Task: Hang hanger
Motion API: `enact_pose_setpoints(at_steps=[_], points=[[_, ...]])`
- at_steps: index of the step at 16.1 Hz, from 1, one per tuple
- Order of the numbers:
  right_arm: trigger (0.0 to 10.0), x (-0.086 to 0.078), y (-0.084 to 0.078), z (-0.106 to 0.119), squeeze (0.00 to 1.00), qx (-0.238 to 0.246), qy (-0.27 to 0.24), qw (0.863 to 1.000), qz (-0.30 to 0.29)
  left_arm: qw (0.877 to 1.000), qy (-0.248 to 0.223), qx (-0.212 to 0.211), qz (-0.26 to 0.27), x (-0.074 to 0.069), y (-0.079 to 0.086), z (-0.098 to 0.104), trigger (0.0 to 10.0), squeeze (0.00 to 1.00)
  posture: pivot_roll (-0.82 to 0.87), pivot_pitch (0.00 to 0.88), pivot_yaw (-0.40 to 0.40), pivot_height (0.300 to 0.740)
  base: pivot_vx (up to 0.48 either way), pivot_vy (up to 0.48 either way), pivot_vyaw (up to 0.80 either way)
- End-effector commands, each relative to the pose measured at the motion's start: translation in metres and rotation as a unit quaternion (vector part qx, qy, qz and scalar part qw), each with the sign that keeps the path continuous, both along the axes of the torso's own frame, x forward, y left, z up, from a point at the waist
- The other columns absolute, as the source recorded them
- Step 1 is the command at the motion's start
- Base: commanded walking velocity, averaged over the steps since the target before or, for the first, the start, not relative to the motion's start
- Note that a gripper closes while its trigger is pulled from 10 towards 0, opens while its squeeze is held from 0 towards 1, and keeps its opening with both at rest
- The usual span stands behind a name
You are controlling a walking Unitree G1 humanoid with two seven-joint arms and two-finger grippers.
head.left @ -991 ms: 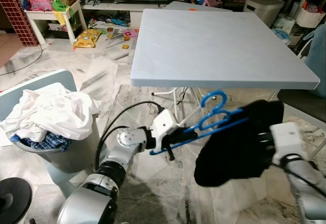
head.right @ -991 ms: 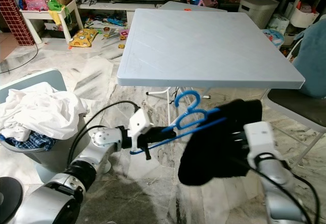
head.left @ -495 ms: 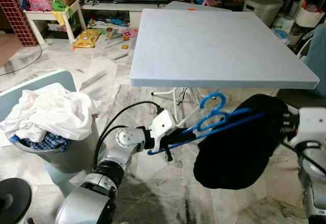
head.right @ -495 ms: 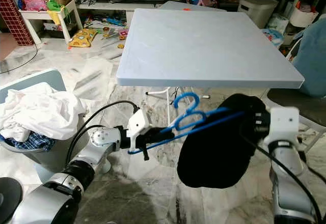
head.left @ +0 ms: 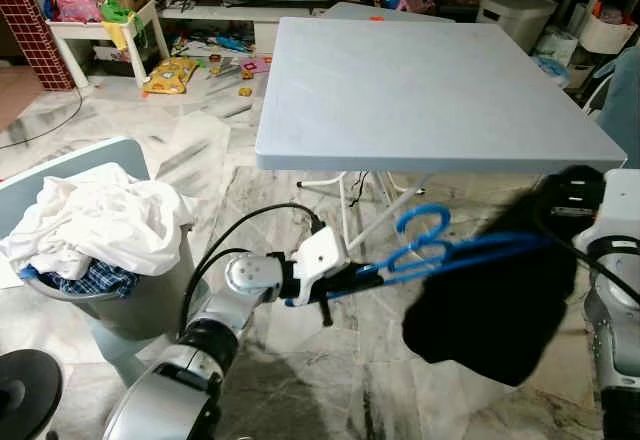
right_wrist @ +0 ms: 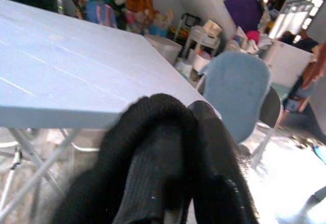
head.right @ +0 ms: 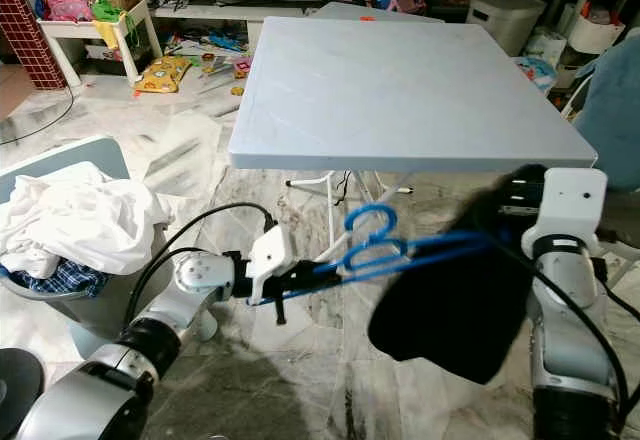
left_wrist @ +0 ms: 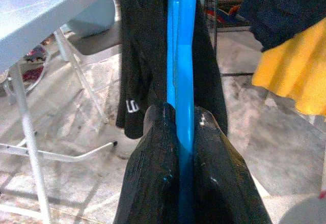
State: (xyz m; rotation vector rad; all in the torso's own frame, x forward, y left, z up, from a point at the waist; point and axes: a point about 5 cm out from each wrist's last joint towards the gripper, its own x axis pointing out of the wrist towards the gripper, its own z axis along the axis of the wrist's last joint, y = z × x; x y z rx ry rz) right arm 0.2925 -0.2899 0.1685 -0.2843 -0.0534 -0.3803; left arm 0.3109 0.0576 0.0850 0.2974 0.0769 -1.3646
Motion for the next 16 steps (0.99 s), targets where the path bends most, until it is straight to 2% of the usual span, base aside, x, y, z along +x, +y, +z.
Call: enact_pose_setpoints(at_steps=[1, 3, 4, 5, 8, 9, 10, 12, 13, 14, 15, 16], points=[[0.0, 0.002, -0.01, 0.009, 0.0, -0.016, -0.007, 0.999, -0.029, 1.0, -0.012, -0.002, -0.024, -0.002, 0.003, 0.005, 0.0, 0.0, -0.05, 0.0, -0.043, 0.74, 0.0, 0.0, 0.0], [0.0, 0.004, -0.015, -0.001, 0.0, -0.016, 0.021, 0.999, -0.048, 0.998, 0.007, -0.007, -0.057, -0.008, 0.009, 0.005, 0.0, 0.0, -0.04, 0.0, -0.049, 0.74, 0.0, 0.0, 0.0], [0.0, 0.0, -0.019, -0.015, 0.0, -0.028, 0.053, 0.996, -0.058, 0.998, 0.008, -0.011, -0.054, -0.008, 0.014, 0.007, 0.0, 0.0, -0.04, 0.0, -0.051, 0.74, 0.0, 0.0, 0.0], [0.0, 0.0, -0.02, -0.016, 0.0, -0.033, 0.056, 0.996, -0.061, 0.999, 0.002, -0.009, -0.052, -0.007, 0.015, 0.008, 0.0, 0.0, -0.04, 0.0, -0.051, 0.74, 0.0, 0.0, 0.0], [0.0, -0.016, -0.037, -0.032, 0.0, -0.035, 0.086, 0.99, -0.106, 0.999, 0.003, -0.045, 0.024, 0.0, 0.029, 0.012, 0.0, 0.0, -0.04, 0.0, -0.052, 0.74, 0.0, 0.0, 0.0], [0.0, -0.022, -0.042, -0.038, 0.0, -0.029, 0.093, 0.988, -0.119, 0.995, 0.02, -0.062, 0.07, 0.003, 0.036, 0.009, 0.0, 0.0, -0.03, 0.0, -0.051, 0.74, 0.0, 0.0, 0.0], [0.0, -0.032, -0.046, -0.045, 0.0, -0.011, 0.095, 0.988, -0.124, 0.978, 0.082, -0.098, 0.166, 0.007, 0.05, -0.003, 0.0, 0.0, -0.03, 0.0, -0.049, 0.74, 0.0, 0.0, 0.0], [0.0, -0.036, -0.04, -0.044, 0.0, 0.008, 0.071, 0.993, -0.098, 0.966, 0.079, -0.092, 0.231, 0.009, 0.062, -0.01, 0.0, 0.0, -0.02, 0.0, -0.051, 0.74, 0.0, 0.0, 0.0], [0.0, -0.037, -0.033, -0.042, 0.0, 0.018, 0.055, 0.996, -0.068, 0.954, 0.083, -0.095, 0.272, 0.012, 0.066, -0.012, 2.0, 0.0, -0.02, 0.0, -0.052, 0.74, 0.0, 0.0, 0.0], [0.0, -0.04, -0.011, -0.036, 0.0, 0.03, 0.02, 0.999, 0.014, 0.93, 0.096, -0.103, 0.34, 0.016, 0.067, -0.015, 6.8, 0.0, -0.01, 0.0, -0.054, 0.74, 0.0, 0.0, 0.0], [0.0, -0.044, 0.003, -0.032, 0.0, 0.035, 0.002, 0.998, 0.061, 0.924, 0.106, -0.101, 0.354, 0.015, 0.063, -0.018, 10.0, 0.0, 0.0, 0.0, -0.053, 0.74, 0.0, 0.0, 0.0], [0.0, -0.049, 0.013, -0.03, 0.0, 0.028, -0.002, 0.995, 0.091, 0.921, 0.08, -0.09, 0.37, 0.015, 0.061, -0.017, 10.0, 0.0, 0.0, 0.0, -0.049, 0.74, 0.0, 0.0, 0.0]])
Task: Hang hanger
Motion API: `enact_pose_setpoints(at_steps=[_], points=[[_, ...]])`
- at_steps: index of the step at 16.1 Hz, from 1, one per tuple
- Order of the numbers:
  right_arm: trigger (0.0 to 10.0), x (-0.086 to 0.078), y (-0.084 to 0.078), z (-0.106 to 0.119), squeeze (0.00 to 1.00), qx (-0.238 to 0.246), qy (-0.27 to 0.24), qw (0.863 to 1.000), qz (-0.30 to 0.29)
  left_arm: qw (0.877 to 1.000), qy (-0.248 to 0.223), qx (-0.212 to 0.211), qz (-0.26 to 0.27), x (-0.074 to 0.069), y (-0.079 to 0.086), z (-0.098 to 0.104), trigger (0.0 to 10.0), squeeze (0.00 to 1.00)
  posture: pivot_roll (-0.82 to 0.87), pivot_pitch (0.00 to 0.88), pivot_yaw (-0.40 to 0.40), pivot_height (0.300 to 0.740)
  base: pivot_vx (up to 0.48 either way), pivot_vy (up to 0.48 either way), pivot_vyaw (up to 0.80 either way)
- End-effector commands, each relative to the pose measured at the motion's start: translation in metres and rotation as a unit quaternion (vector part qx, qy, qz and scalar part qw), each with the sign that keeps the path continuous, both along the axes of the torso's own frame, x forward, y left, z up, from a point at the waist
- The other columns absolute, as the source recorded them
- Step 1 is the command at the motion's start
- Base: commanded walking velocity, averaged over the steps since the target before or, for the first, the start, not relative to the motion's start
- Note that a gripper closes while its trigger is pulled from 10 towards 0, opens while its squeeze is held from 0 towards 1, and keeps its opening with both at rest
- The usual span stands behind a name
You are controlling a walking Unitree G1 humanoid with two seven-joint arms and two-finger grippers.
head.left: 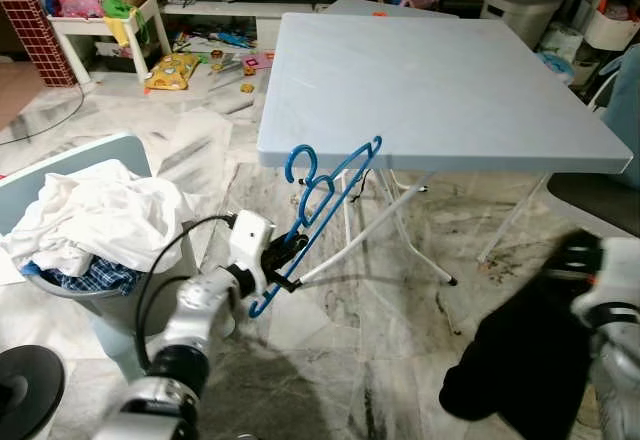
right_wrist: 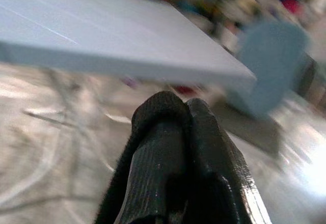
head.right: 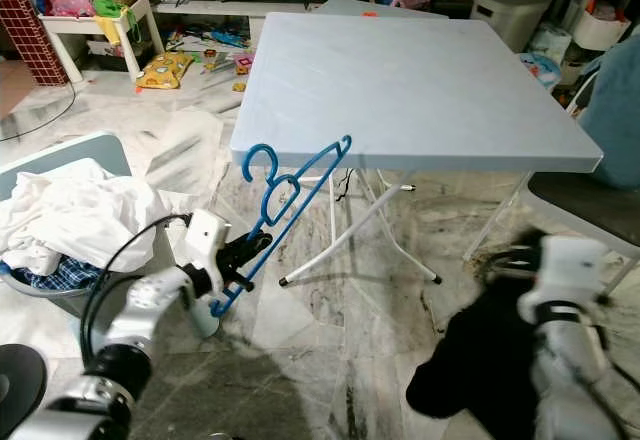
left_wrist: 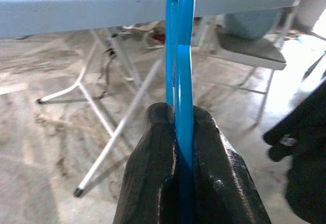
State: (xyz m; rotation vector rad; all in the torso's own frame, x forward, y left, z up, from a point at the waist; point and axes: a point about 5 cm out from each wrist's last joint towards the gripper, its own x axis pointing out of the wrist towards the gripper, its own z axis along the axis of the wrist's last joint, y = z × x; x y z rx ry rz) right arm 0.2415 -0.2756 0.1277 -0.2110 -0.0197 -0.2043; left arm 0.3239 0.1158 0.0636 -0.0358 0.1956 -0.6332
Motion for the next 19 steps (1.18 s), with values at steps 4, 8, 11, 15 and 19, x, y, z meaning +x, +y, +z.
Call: enact_pose_setpoints(at_steps=[4, 8, 11, 15, 19], points=[[0.0, -0.007, 0.025, 0.013, 0.0, 0.027, -0.05, 0.998, 0.041, 0.995, -0.063, 0.017, 0.072, 0.007, -0.006, 0.019, 10.0, 0.0, 0.01, 0.0, -0.032, 0.74, 0.0, 0.0, 0.0], [0.0, -0.008, 0.034, 0.01, 0.0, 0.051, -0.063, 0.996, 0.04, 0.995, -0.069, 0.006, 0.071, 0.003, -0.013, 0.021, 10.0, 0.0, 0.02, 0.0, -0.022, 0.74, 0.074, 0.0, 0.0], [0.0, -0.001, 0.039, 0.016, 0.0, 0.053, -0.083, 0.994, 0.037, 0.994, -0.081, 0.019, 0.068, 0.003, -0.016, 0.023, 10.0, 0.0, 0.02, 0.0, -0.018, 0.74, 0.331, 0.0, 0.0], [0.0, 0.002, 0.042, 0.018, 0.0, 0.052, -0.089, 0.994, 0.035, 0.992, -0.097, 0.036, 0.066, 0.001, -0.015, 0.025, 10.0, 0.0, 0.03, 0.0, -0.018, 0.74, 0.352, 0.0, 0.0], [0.0, 0.005, 0.047, 0.016, 0.0, 0.053, -0.085, 0.994, 0.039, 0.992, -0.109, 0.037, 0.054, -0.002, -0.019, 0.028, 10.0, 0.0, 0.03, 0.0, -0.016, 0.74, 0.382, 0.0, 0.0]])
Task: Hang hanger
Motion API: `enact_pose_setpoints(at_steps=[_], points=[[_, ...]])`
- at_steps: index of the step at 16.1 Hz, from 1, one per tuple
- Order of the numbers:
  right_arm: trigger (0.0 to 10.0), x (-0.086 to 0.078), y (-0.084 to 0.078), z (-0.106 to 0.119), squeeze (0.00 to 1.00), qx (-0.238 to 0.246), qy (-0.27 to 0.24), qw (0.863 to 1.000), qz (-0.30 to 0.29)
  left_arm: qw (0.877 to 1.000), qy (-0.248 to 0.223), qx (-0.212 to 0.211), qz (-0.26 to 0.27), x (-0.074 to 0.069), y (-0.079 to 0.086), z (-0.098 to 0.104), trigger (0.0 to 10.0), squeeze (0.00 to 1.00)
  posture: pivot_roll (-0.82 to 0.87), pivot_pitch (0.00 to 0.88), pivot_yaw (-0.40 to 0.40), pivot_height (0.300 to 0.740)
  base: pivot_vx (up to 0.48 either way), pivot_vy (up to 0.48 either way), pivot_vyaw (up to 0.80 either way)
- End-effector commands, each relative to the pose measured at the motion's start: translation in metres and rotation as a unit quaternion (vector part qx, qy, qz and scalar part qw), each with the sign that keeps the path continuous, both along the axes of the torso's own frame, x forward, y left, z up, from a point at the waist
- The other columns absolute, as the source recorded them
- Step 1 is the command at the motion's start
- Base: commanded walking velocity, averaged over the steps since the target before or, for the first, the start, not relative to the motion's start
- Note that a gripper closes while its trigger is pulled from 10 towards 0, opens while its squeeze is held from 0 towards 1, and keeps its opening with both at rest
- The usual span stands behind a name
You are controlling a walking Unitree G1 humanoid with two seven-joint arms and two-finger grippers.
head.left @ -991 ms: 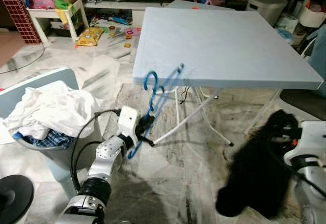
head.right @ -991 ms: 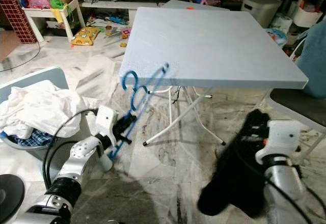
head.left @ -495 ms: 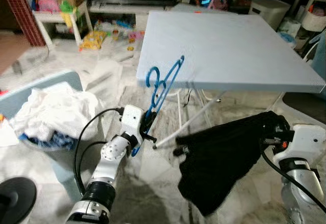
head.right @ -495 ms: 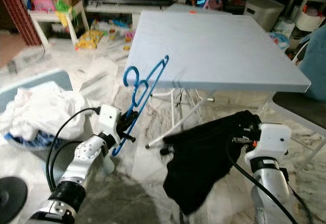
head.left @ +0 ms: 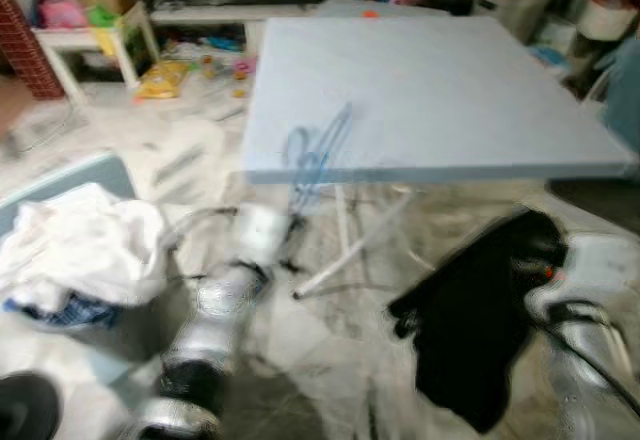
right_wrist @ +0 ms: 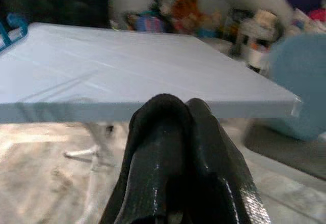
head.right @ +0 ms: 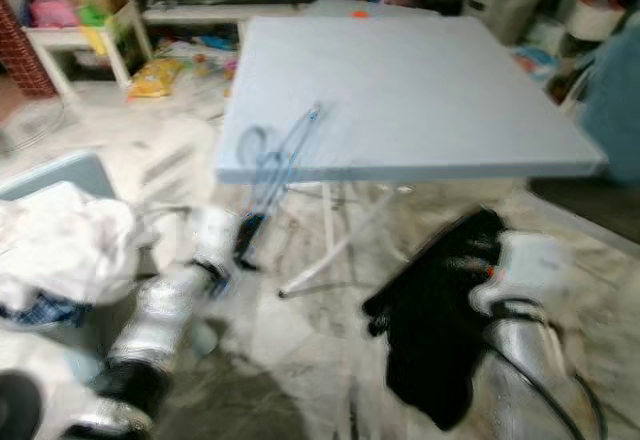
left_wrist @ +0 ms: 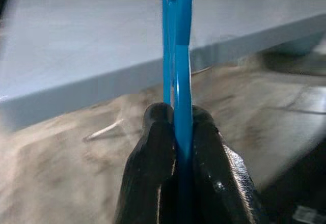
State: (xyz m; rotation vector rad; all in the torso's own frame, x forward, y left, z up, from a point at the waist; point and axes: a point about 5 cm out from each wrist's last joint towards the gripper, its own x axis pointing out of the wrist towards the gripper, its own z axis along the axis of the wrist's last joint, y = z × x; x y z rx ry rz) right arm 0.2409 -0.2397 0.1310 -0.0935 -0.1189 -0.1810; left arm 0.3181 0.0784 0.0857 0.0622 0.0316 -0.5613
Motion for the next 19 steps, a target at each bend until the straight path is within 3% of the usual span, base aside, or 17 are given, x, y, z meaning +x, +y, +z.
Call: enact_pose_setpoints(at_steps=[1, 3, 7, 8, 9, 11, 14, 19], points=[[0.0, 0.009, 0.012, 0.016, 0.0, -0.003, -0.038, 0.999, 0.023, 0.999, -0.027, 0.016, 0.016, 0.005, 0.017, 0.009, 10.0, 0.0, 0.03, 0.0, -0.015, 0.74, 0.394, 0.0, 0.0], [0.0, 0.015, 0.011, 0.025, 0.0, -0.002, -0.051, 0.998, 0.027, 0.999, -0.043, 0.018, 0.006, 0.006, 0.014, 0.015, 10.0, 0.0, 0.04, 0.0, -0.019, 0.74, 0.394, 0.0, 0.0], [0.0, 0.048, 0.015, 0.059, 0.0, -0.027, -0.094, 0.993, 0.068, 0.998, -0.061, 0.022, 0.013, 0.016, 0.022, 0.029, 10.0, 0.0, 0.05, 0.0, -0.034, 0.74, 0.393, 0.0, 0.0], [0.0, 0.062, 0.021, 0.072, 0.0, -0.029, -0.109, 0.99, 0.084, 0.998, -0.054, 0.021, 0.024, 0.015, 0.026, 0.027, 10.0, 0.0, 0.06, 0.0, -0.038, 0.74, 0.39, 0.0, 0.0], [0.0, 0.065, 0.022, 0.074, 0.0, -0.028, -0.112, 0.989, 0.088, 0.998, -0.051, 0.019, 0.027, 0.015, 0.027, 0.026, 10.0, 0.0, 0.06, 0.0, -0.04, 0.74, 0.39, 0.0, 0.0], [0.0, 0.094, 0.043, 0.098, 0.0, -0.027, -0.143, 0.982, 0.122, 0.998, -0.021, 0.008, 0.05, 0.012, 0.032, 0.015, 10.0, 0.0, 0.07, 0.0, -0.051, 0.74, 0.375, 0.0, 0.0], [0.0, 0.112, 0.053, 0.118, 0.0, -0.024, -0.167, 0.977, 0.13, 0.998, -0.026, 0.007, 0.059, 0.014, 0.034, 0.018, 10.0, 0.0, 0.09, 0.0, -0.061, 0.74, 0.364, 0.0, 0.0], [0.0, 0.14, 0.064, 0.168, 0.0, -0.019, -0.228, 0.966, 0.121, 0.996, -0.025, 0.005, 0.084, 0.018, 0.041, 0.021, 10.0, 0.0, 0.11, 0.0, -0.081, 0.74, 0.0, 0.0, 0.0]])
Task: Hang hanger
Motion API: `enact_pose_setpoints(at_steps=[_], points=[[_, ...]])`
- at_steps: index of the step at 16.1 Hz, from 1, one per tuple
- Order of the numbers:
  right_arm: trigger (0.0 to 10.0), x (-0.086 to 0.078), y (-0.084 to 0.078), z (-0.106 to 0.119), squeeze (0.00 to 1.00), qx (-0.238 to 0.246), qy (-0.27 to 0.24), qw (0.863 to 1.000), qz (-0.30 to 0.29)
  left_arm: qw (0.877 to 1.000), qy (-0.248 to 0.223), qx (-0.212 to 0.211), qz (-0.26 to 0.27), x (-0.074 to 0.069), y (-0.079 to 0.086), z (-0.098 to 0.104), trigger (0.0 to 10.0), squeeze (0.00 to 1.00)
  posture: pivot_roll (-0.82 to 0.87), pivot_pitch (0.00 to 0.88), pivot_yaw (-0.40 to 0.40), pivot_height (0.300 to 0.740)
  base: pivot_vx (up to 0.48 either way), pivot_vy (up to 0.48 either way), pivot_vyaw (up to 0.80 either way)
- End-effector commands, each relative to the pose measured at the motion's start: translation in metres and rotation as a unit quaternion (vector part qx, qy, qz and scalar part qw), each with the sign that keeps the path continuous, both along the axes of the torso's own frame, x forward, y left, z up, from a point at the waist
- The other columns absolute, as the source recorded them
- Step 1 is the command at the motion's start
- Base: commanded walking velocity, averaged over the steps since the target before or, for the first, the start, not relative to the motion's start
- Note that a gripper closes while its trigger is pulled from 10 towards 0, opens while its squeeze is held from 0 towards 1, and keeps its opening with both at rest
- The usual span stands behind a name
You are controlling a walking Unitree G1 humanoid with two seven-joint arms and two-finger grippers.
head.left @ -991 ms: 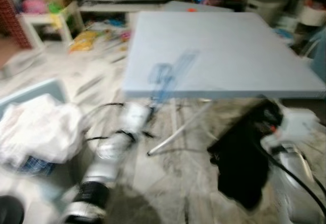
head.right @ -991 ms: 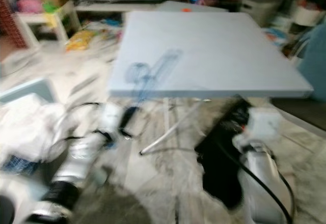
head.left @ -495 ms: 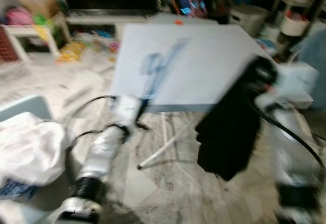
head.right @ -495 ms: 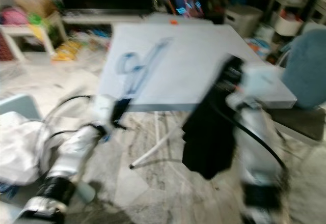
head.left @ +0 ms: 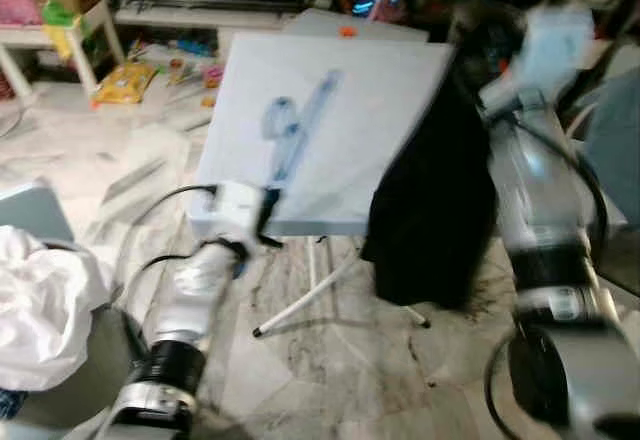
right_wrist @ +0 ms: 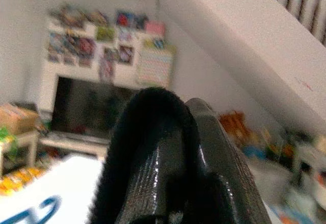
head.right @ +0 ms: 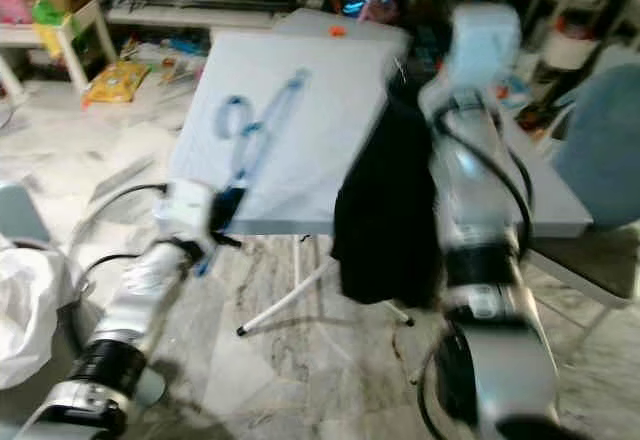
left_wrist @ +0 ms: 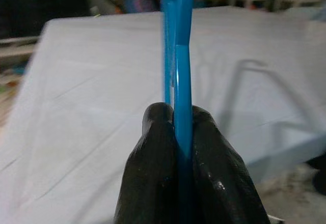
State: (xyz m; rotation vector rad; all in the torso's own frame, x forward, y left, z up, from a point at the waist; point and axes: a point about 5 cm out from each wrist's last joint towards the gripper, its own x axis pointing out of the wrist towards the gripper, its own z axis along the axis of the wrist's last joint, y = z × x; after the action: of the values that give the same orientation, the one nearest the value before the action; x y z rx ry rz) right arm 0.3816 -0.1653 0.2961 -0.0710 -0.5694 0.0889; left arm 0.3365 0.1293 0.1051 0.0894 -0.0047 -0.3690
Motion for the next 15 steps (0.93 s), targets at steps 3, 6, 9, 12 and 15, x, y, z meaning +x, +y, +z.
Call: enact_pose_setpoints(at_steps=[3, 6, 9, 12, 15], points=[[0.0, 0.007, -0.005, 0.028, 0.0, 0.012, -0.039, 0.999, -0.014, 1.0, -0.006, -0.013, -0.016, 0.0, -0.014, 0.003, 10.0, 0.0, 0.11, 0.0, -0.086, 0.74, 0.091, 0.0, 0.0], [0.0, 0.012, 0.005, 0.043, 0.0, 0.012, -0.06, 0.998, 0.001, 1.0, -0.008, -0.017, -0.017, 0.0, -0.016, 0.003, 10.0, 0.0, 0.12, 0.0, -0.096, 0.74, 0.318, 0.0, 0.0], [0.0, 0.014, 0.009, 0.033, 0.0, 0.012, -0.055, 0.998, 0.007, 1.0, -0.006, -0.021, -0.018, -0.001, -0.016, 0.002, 10.0, 0.0, 0.11, 0.0, -0.096, 0.74, 0.48, 0.0, 0.0], [0.0, 0.015, 0.007, 0.029, 0.0, 0.013, -0.054, 0.998, 0.005, 0.999, -0.003, -0.024, -0.022, -0.002, -0.018, 0.001, 10.0, 0.0, 0.11, 0.0, -0.092, 0.74, 0.48, 0.0, 0.0], [0.0, 0.015, 0.004, 0.028, 0.0, 0.012, -0.056, 0.998, 0.002, 0.999, -0.001, -0.025, -0.026, -0.002, -0.021, 0.0, 10.0, 0.0, 0.1, 0.0, -0.089, 0.74, 0.48, 0.0, 0.0]])
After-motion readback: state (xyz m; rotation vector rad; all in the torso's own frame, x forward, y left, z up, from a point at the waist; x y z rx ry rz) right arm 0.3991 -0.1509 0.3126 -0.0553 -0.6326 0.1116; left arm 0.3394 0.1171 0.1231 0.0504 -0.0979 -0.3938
